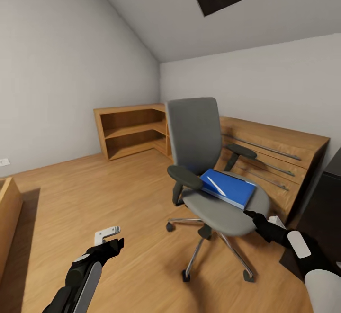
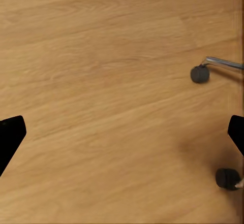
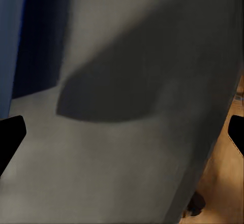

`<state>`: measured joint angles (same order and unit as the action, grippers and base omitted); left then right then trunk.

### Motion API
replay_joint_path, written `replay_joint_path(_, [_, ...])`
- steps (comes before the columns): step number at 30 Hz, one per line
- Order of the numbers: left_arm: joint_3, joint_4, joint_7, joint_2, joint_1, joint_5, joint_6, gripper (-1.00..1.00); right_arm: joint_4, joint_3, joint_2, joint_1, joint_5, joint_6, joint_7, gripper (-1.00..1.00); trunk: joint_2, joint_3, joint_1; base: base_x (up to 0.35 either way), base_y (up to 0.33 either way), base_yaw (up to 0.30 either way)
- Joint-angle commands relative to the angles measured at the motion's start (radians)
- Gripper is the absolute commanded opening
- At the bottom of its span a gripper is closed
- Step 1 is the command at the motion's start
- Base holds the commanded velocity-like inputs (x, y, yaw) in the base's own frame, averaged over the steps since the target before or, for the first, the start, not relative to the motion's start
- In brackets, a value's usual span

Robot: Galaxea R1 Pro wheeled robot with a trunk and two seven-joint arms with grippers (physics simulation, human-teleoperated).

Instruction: In the bedroom, organize the workspace by keeping the computer under the desk, ensuring the monitor is on the desk, placing the keyboard on the desk next to the monitor, placing the mouse on the desk next to the keyboard, moving the folder from the swivel chair onto the desk next to the mouse, stacking the notebook on top of the folder with the pen on top of the notebook, and positioning the swivel chair next to the desk.

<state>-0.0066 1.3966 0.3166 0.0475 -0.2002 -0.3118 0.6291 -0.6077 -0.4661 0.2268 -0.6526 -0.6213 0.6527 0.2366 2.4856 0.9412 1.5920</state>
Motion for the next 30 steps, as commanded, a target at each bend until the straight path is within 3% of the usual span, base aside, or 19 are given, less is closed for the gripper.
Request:
replay_joint_path(1, [-0.001,0.001,0.009,0.000,-0.001,-0.010,0.003,1.00,-0.001,-0.005,-0.001,-0.002,-0.031,0.010,0.007,1.00,0.000,0.001,0.000,0.294,-0.061,0.000])
replay_joint_path(18, [-0.001,0.001,0.009,0.000,-0.001,-0.010,0.003,1.00,-0.001,-0.005,-0.003,-0.002,-0.029,0.010,0.007,1.00,0.000,0.001,0.000,0.289,0.152,0.000])
replay_joint_path(30, [-0.003,0.001,0.009,0.000,-0.001,-0.010,0.003,1.00,-0.001,-0.005,-0.003,-0.001,-0.029,0.010,0.007,1.00,0.000,0.001,0.000,0.083,0.053,0.000])
